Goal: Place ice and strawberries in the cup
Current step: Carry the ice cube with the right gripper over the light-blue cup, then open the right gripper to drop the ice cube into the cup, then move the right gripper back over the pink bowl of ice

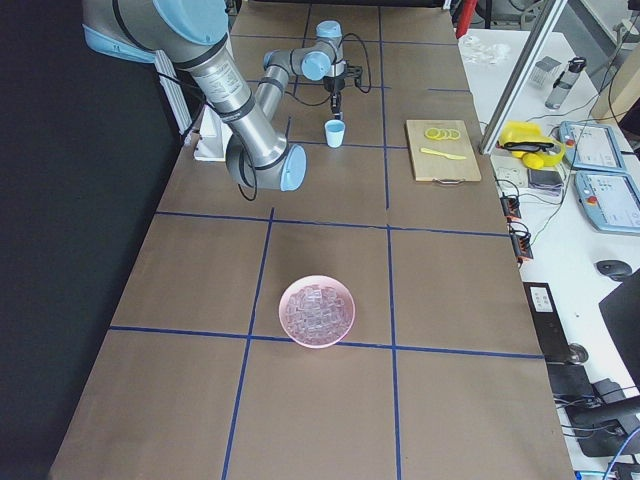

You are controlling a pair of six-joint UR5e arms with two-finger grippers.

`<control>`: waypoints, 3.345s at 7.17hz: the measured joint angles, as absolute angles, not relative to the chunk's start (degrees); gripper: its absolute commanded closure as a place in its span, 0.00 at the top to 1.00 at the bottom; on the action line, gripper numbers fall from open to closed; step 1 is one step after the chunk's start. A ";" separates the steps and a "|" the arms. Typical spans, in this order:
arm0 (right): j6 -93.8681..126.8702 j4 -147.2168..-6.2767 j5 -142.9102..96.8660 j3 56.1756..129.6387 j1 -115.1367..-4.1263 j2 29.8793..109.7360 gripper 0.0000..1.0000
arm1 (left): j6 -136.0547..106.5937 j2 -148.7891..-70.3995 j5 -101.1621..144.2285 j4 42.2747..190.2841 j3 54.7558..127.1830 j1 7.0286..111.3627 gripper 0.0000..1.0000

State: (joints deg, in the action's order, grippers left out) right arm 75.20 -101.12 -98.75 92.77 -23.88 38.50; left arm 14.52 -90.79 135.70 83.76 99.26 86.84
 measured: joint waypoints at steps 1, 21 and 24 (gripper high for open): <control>75.26 -101.15 -98.66 92.68 -23.73 38.85 0.34 | 14.54 -90.79 135.70 83.76 99.28 86.84 1.00; -16.62 -100.46 -133.36 101.57 -87.51 89.22 0.99 | 14.28 -91.84 135.71 91.92 99.22 86.36 1.00; -16.89 -100.29 -133.35 101.91 -93.06 96.39 0.99 | 14.09 -92.18 135.75 92.02 99.97 86.24 1.00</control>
